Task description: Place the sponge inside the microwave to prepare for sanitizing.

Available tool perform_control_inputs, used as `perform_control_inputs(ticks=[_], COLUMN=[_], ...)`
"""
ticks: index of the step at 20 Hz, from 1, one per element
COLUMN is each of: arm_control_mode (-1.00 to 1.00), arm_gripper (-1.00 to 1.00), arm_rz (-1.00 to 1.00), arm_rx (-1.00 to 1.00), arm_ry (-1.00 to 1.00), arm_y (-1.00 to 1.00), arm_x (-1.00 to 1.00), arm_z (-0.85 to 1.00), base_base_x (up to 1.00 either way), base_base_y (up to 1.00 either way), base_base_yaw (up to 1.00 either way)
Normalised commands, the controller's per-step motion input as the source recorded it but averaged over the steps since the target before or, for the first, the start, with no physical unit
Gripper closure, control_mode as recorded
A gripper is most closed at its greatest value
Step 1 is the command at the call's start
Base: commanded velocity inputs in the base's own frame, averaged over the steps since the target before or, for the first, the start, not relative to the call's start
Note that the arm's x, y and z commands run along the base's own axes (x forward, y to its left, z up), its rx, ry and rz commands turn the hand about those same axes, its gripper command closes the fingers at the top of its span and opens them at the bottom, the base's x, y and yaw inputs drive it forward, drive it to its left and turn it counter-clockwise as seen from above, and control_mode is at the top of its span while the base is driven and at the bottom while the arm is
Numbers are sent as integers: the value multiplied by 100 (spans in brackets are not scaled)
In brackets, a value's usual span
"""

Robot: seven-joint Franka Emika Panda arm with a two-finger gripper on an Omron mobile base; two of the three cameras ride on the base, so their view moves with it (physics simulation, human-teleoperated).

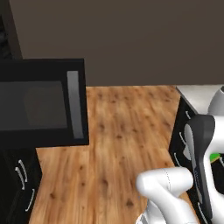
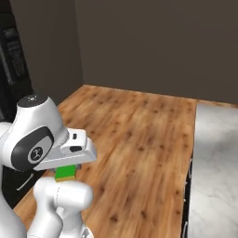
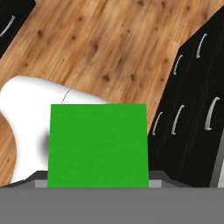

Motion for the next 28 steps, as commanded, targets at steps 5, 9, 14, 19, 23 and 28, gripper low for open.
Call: perform_control_inputs(ticks=[5,9,14,19,23,28], arm_control_mode=[100,100,100,100,100,100], arm_gripper=[100,100,100,100,100,100], arm_rz=[0,0,0,0,0,0], arm_rx=[0,0,0,0,0,0], arm_ry=[0,0,0,0,0,0], arm_y=[0,0,0,0,0,0], arm_x=[0,0,0,0,0,0], arm_z=[0,0,0,0,0,0], base_base_x=[64,57,66,68,69,54], base_base_y=[-9,-18,-21,-31,-51,-39], base_base_yaw=[0,0,0,2,10,14])
